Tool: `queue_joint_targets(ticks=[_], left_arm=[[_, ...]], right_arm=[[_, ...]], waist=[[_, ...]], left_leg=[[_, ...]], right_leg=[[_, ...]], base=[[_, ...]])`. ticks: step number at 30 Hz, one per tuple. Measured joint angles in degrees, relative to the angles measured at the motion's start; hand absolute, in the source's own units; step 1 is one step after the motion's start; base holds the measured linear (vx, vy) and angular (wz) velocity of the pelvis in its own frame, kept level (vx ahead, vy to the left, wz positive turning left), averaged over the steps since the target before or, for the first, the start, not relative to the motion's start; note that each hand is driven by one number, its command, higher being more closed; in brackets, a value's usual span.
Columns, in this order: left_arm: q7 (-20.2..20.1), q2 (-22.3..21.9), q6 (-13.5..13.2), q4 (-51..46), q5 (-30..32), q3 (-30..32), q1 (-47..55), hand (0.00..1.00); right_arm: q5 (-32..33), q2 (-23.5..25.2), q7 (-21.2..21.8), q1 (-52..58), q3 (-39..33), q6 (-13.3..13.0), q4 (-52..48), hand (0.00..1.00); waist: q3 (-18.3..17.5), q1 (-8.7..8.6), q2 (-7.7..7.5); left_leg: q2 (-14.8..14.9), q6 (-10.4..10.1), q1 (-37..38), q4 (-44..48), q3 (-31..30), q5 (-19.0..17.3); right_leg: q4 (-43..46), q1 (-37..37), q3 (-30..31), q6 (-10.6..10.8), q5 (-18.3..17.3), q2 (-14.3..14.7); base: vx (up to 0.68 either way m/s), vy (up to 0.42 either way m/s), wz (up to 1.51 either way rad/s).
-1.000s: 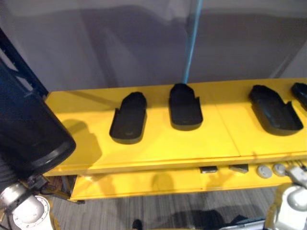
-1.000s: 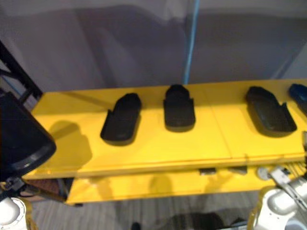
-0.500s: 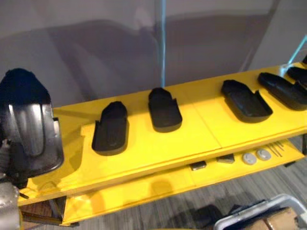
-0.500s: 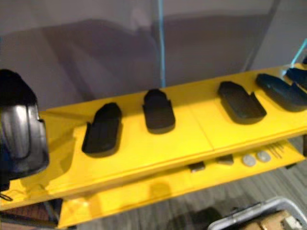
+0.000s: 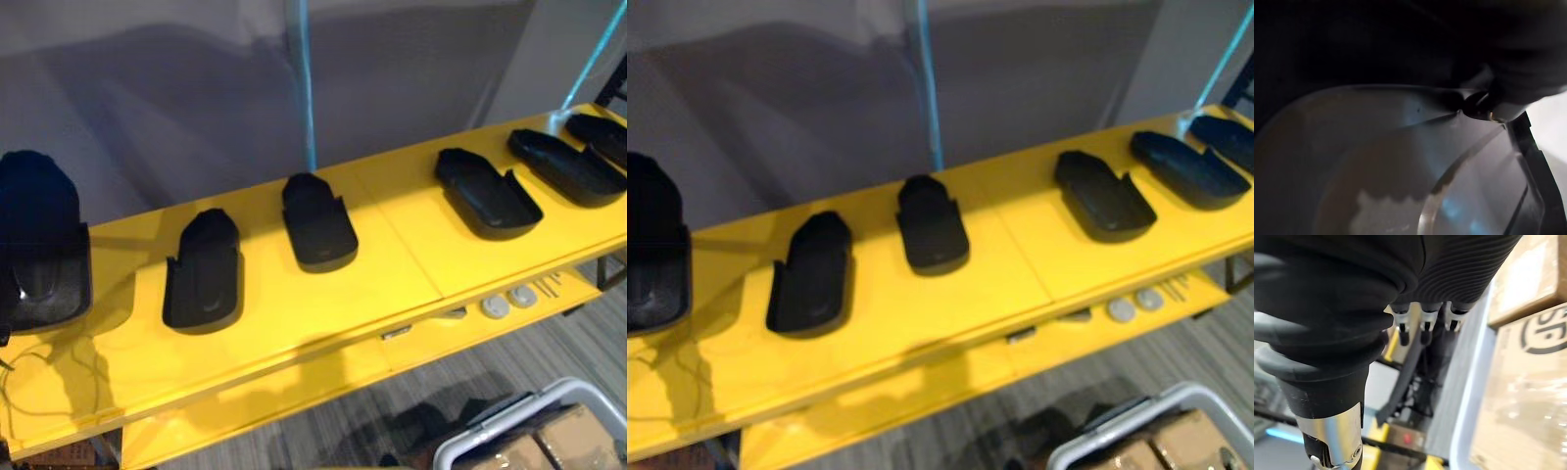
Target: Walk over and take plastic housings, then place them on the shelf
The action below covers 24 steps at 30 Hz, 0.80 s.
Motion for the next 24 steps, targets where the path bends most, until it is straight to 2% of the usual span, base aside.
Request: queue_joint_targets(ticks=[3, 8, 10, 13, 18, 22, 24], left_arm=[[-0.5, 0.0, 0.8, 3.2, -0.2, -0.6, -0.7, 1.0], [-0.5, 0.5, 0.8, 5.1, 0.2, -1.5, -2.2, 1.0], [-0.9, 2.2, 0.7, 5.9, 0.5, -2.2, -2.7, 1.0], [-1.8, 3.8, 0.8, 7.6, 2.8, -2.2, -3.8, 1.0], [-2.2, 4.5, 0.7, 8.8, 5.7, -2.4, -4.3, 1.0], [-2.1, 4.5, 0.7, 11.2, 7.7, -7.6, -7.3, 1.0], [-2.0, 4.5, 0.6, 11.3, 7.6, -8.6, -8.6, 1.0]], right_arm=[[0.0, -0.2, 1.1, -0.5, 1.7, 0.0, 3.0, 0.0], [1.2, -0.2, 2.5, -0.9, 5.6, 0.0, 5.3, 0.0], [1.5, -0.2, 3.6, -1.5, 6.2, 0.0, 6.3, 0.0], [3.4, -0.2, 6.5, -1.6, 6.5, 0.1, 8.5, 0.0], [5.0, -0.1, 14.6, -2.4, 8.9, 2.6, 12.4, 0.0], [5.2, -0.5, 19.8, -4.1, 9.8, 4.7, 16.2, 0.0], [6.0, -0.6, 21.2, -4.6, 10.0, 5.0, 17.0, 0.0]], waist=[[0.3, -0.98, -0.31], [2.1, -1.06, -1.49], [3.0, -1.0, -2.08], [3.5, -0.76, -2.5], [4.6, -0.56, -2.65], [7.2, 0.76, -2.51], [8.6, 0.97, -2.53]], left_leg=[[0.2, 0.0, -1.0, -0.1, 0.0, 0.2], [0.3, 0.0, -1.9, -0.2, 0.0, 0.5], [0.3, 0.0, -2.4, -0.2, 0.0, 0.6], [0.3, -0.1, -2.4, 0.0, -0.2, 0.7], [0.3, 0.0, -2.2, 0.1, -0.5, 0.6], [0.1, 0.2, -2.2, 0.1, -0.7, 1.0], [0.0, 0.3, -2.4, 0.1, -1.8, 1.4]], right_leg=[[0.5, -1.2, 0.2, -0.1, 0.0, 0.2], [0.7, -2.2, 0.4, -0.1, 0.0, 0.3], [0.9, -2.9, 0.4, -0.1, 0.0, 0.3], [0.9, -3.0, 0.4, -0.1, 0.0, 0.4], [0.9, -2.7, 0.3, -0.1, 0.0, 0.3], [1.5, -2.9, 0.1, -0.3, -0.1, 0.1], [1.9, -3.0, -0.5, -0.6, -0.3, 0.0]], base=[[-0.02, -0.011, -0.01], [0.0, 0.0, 0.0], [0.01, -0.001, 0.02], [0.04, 0.002, 0.03], [0.02, 0.003, 0.01], [-0.04, -0.002, 0.01], [-0.08, -0.016, 0.17]])
